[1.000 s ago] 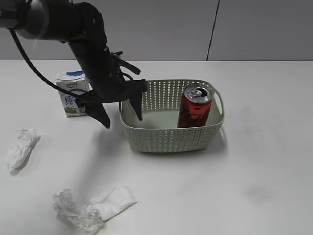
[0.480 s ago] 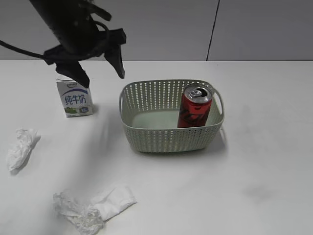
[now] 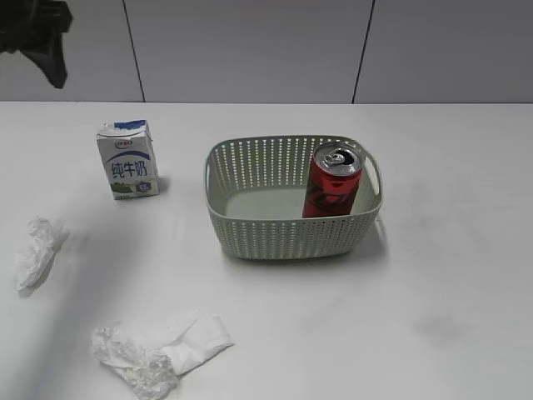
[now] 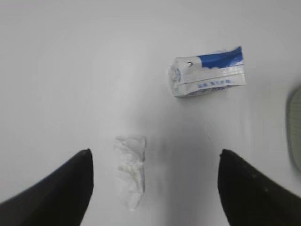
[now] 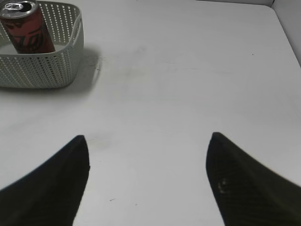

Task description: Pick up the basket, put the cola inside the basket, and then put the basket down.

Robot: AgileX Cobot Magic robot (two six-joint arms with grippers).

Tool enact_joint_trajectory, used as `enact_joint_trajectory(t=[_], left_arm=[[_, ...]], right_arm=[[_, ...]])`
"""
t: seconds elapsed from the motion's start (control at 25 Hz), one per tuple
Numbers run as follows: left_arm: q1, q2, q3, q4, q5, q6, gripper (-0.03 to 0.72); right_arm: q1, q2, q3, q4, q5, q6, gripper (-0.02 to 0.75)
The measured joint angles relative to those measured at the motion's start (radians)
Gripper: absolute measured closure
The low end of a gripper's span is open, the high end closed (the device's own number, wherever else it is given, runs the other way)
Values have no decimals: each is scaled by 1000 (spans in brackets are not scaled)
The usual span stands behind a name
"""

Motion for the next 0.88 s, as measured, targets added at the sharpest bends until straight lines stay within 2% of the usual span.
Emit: enact_joint_trajectory(t=[0.16, 0.32, 0.68, 0.88], left_arm=[[53, -99, 94, 63, 1, 33, 73], [101, -215, 244, 102, 1, 40, 81], [107, -659, 646, 65, -3, 42, 94], [107, -927, 820, 62, -20, 42, 95]], right_arm=[[0, 0, 0, 0, 0, 1, 153], [0, 0, 0, 0, 0, 1, 153], [0, 0, 0, 0, 0, 0, 153], [0, 0, 0, 0, 0, 0, 153]])
